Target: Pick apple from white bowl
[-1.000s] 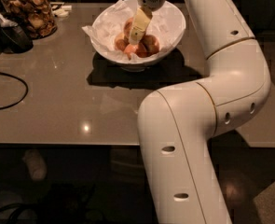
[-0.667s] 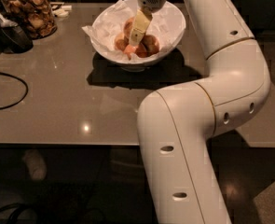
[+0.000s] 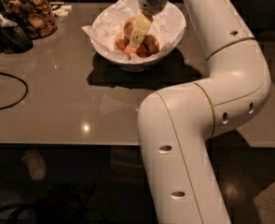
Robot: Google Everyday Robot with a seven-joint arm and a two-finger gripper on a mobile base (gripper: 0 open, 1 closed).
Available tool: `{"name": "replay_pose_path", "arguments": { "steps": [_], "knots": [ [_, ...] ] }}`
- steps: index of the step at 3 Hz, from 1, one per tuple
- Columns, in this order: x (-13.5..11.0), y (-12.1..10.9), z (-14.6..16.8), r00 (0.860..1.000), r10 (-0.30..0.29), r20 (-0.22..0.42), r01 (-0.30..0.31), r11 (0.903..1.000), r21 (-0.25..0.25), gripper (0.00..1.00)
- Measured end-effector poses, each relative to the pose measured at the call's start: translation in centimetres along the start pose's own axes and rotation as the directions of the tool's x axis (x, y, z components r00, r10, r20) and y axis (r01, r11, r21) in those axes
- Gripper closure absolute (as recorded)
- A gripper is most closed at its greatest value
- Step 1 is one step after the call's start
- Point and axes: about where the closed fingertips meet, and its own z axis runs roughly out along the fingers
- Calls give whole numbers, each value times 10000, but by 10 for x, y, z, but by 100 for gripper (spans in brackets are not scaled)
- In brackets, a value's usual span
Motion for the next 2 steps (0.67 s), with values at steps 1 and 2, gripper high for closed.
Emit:
{"name": "replay_pose_path", "arguments": {
  "steps": [1,2],
  "knots": [
    [1,1,5,10000,38,-43,-39,9999,-131,3],
    [-1,3,8,10000,12,-64,-13,9998,-201,3]
  ]
}}
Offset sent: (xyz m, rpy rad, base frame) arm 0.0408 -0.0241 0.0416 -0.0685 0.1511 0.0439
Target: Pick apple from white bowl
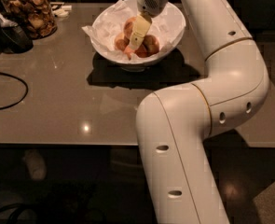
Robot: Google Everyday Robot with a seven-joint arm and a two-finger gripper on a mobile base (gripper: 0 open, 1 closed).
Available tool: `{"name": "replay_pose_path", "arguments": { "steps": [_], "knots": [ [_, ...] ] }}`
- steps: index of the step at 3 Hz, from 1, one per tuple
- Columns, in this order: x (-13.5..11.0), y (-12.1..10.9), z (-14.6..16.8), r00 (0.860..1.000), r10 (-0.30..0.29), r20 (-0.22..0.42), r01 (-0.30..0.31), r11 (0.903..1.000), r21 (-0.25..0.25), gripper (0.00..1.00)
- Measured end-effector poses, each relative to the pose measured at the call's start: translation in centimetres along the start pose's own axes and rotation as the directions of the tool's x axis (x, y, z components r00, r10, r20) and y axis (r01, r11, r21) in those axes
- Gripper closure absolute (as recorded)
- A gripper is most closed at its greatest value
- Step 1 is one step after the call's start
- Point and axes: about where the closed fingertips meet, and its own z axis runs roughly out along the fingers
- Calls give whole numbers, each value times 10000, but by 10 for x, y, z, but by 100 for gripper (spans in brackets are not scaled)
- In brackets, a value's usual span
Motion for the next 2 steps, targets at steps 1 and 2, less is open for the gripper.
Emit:
{"name": "replay_pose_path", "arguments": {
  "steps": [1,2],
  "knots": [
    [-8,3,-3,9998,-182,124,182,9998,-4,8],
    [-13,5,-7,9992,-245,321,247,9997,-43,0]
  ]
}}
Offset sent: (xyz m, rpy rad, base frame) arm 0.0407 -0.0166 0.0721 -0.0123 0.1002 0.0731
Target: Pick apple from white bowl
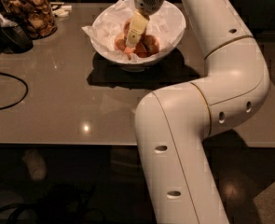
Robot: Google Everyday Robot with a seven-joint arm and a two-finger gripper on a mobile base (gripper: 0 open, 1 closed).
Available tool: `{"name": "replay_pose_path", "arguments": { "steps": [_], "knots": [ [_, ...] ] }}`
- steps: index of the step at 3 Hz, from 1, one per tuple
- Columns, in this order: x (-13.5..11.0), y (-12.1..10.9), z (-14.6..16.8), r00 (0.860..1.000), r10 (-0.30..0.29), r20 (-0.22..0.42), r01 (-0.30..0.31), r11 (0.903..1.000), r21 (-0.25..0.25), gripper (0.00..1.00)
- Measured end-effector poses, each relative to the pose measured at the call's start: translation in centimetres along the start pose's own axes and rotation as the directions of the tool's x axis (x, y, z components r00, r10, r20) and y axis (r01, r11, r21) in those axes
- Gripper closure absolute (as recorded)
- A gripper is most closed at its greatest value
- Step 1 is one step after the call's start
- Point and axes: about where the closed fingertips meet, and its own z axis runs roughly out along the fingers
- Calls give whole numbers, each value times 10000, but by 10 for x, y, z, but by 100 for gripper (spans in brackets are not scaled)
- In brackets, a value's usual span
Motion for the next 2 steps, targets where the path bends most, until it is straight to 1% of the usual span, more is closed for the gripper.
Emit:
{"name": "replay_pose_path", "arguments": {
  "steps": [1,2],
  "knots": [
    [-6,-9,5,9998,4,197,-9,9997,260,18],
    [-10,-14,9,9994,2,340,-16,9991,421,43]
  ]
}}
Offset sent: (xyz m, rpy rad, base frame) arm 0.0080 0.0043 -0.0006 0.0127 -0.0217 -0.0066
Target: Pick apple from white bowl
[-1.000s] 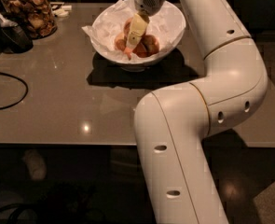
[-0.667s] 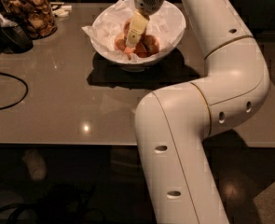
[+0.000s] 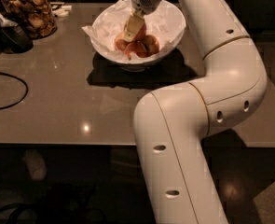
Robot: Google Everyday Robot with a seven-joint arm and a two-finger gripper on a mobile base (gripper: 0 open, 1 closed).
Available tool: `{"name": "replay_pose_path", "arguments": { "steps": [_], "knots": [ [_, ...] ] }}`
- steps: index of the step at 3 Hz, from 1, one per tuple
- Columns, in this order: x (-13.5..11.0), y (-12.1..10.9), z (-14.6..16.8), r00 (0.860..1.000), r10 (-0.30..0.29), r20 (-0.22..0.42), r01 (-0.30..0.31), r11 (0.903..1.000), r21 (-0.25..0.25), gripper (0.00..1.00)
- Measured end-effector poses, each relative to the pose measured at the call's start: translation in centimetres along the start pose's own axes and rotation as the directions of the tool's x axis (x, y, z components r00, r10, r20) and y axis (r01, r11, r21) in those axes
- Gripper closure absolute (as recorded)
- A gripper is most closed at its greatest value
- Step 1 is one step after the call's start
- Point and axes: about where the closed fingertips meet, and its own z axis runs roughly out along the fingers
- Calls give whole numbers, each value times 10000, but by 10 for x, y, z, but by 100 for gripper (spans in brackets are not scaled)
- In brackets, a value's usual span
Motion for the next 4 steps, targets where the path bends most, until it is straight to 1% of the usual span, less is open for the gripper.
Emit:
{"name": "replay_pose_path", "arguments": {
  "steps": [2,3,4],
  "knots": [
    [0,0,0,10000,0,0,0,10000,0,87],
    [0,0,0,10000,1,0,-1,10000,1,100],
    [-6,-4,-5,9995,242,-194,-235,9991,349,100]
  ]
}}
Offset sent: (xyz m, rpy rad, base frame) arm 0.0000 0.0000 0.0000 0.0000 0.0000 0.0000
